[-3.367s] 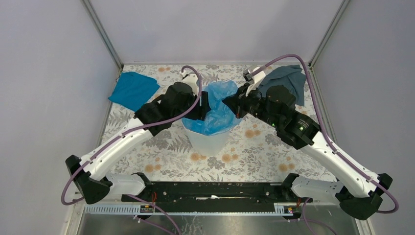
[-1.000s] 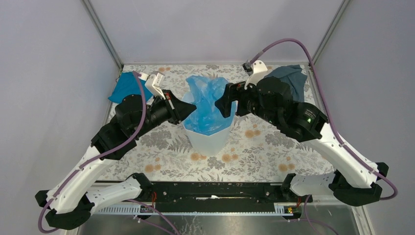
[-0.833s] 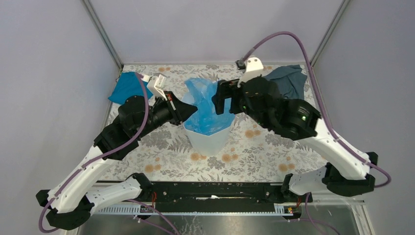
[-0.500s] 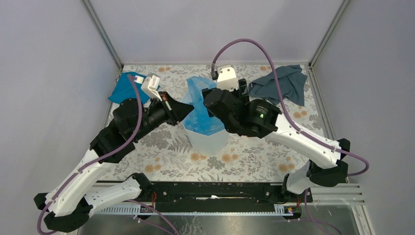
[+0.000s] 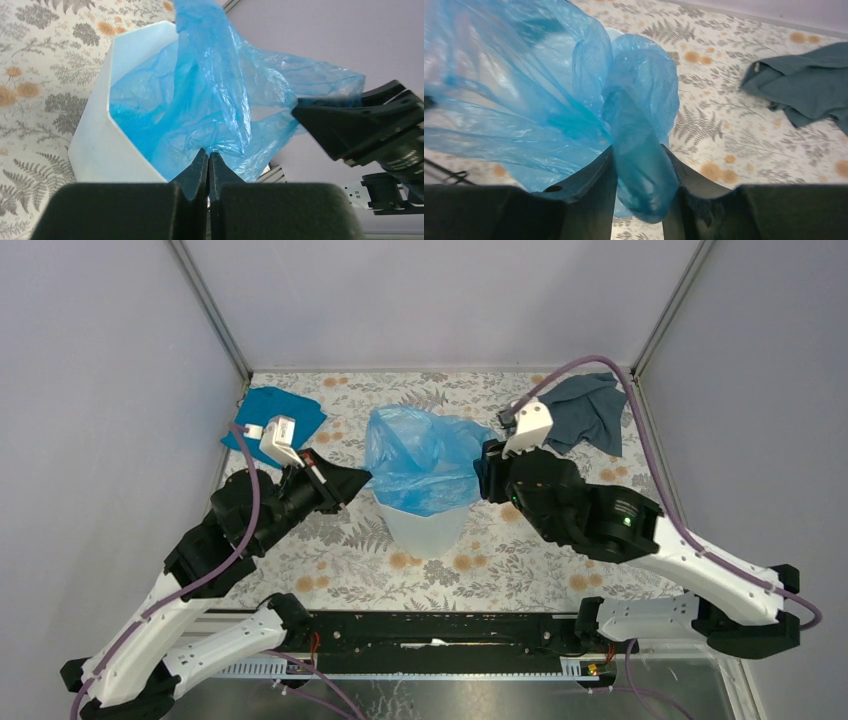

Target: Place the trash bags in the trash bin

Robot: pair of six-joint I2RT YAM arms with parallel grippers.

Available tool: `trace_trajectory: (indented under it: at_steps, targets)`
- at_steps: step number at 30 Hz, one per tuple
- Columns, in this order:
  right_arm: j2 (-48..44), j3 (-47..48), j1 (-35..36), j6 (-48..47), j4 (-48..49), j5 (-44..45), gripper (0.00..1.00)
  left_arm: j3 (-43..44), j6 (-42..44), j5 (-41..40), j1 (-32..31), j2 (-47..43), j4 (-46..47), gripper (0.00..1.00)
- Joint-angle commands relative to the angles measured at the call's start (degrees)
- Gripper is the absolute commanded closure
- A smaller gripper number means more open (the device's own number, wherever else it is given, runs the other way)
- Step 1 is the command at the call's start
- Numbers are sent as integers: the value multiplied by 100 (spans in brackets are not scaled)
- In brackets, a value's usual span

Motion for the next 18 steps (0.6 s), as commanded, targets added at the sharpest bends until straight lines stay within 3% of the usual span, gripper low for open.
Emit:
trace_trajectory:
  at_steps: [1,5,13,16,18]
  targets:
    - [-464,-519,28,151,945,-531,57,-217,-446,-166,1,-345,-129,100]
    - [-816,-1139,28,322,1415,-865,45,-551,-755,-93,1,-649,-286,99]
    - [-969,-1546,28,711,1291,-907,46,-1183,-1266,226,-1,-1007,-384,95]
    - [-1075,-1666,28,802,1131,-1073,28,-1362,-1376,247,-1,-1099,-507,94]
    - [-1179,-1717,28,858,1025,-1141,25,-1494,-1432,327,-8,-1111,-528,94]
